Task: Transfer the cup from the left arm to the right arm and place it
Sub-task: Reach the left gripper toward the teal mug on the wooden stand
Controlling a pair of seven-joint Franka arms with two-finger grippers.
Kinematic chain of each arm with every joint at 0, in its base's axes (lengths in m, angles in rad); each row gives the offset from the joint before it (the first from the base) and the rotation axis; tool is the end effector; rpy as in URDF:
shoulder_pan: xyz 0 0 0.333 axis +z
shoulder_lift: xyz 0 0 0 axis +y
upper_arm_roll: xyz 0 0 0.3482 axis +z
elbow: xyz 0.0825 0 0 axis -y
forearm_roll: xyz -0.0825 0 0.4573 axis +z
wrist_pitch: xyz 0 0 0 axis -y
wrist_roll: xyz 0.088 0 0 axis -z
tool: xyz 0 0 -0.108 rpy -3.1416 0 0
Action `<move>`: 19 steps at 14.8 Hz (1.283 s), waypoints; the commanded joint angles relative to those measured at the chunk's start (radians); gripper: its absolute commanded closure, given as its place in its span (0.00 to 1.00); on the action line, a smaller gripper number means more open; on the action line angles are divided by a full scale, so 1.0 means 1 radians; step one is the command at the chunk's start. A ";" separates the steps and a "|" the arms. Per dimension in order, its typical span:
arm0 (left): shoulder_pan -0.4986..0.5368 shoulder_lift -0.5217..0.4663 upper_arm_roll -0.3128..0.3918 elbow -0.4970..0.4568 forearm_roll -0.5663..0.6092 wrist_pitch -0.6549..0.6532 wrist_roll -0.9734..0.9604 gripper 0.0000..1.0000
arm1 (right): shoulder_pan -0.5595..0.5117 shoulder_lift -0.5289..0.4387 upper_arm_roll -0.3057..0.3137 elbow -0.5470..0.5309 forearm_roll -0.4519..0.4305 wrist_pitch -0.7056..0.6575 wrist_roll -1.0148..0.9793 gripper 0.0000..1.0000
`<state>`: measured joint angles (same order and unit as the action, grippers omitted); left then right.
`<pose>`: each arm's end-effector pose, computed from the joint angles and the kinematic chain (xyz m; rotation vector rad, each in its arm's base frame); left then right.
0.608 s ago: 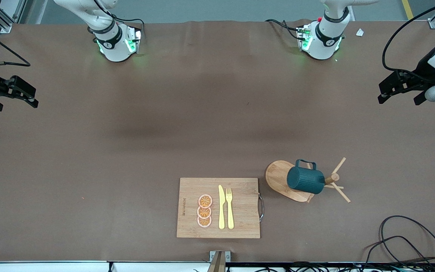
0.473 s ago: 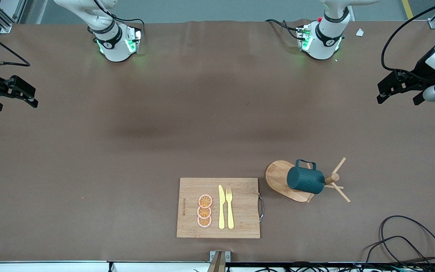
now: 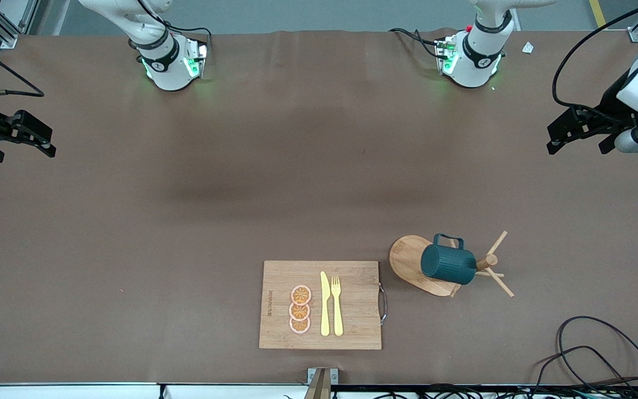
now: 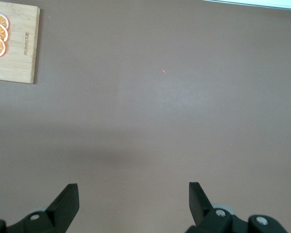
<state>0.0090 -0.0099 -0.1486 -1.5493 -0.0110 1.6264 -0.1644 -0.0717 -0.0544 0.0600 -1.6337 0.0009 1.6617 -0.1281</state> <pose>0.6243 -0.0894 0.6788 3.1160 0.0388 0.1317 0.6180 -0.0061 0.6633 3.1256 0.1821 0.1283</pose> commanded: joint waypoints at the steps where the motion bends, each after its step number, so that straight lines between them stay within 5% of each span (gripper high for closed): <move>1: -0.004 0.033 -0.009 0.003 -0.003 0.007 -0.166 0.00 | -0.005 0.001 0.000 0.011 0.004 -0.019 -0.019 0.00; 10: -0.014 0.178 -0.009 0.012 -0.127 0.127 -0.844 0.00 | -0.005 0.001 0.000 0.011 0.004 -0.019 -0.018 0.00; 13: -0.041 0.290 -0.011 0.101 -0.139 0.148 -1.079 0.00 | -0.005 0.001 0.000 0.012 0.004 -0.017 -0.018 0.00; 19: -0.073 0.444 -0.011 0.152 -0.236 0.275 -1.257 0.01 | -0.007 0.001 -0.002 0.012 0.004 -0.017 -0.018 0.00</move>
<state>-0.0507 0.3802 -0.1597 -1.4396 -0.2293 1.8674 -1.3829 -0.0717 -0.0544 0.0587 -1.6326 0.0009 1.6551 -0.1306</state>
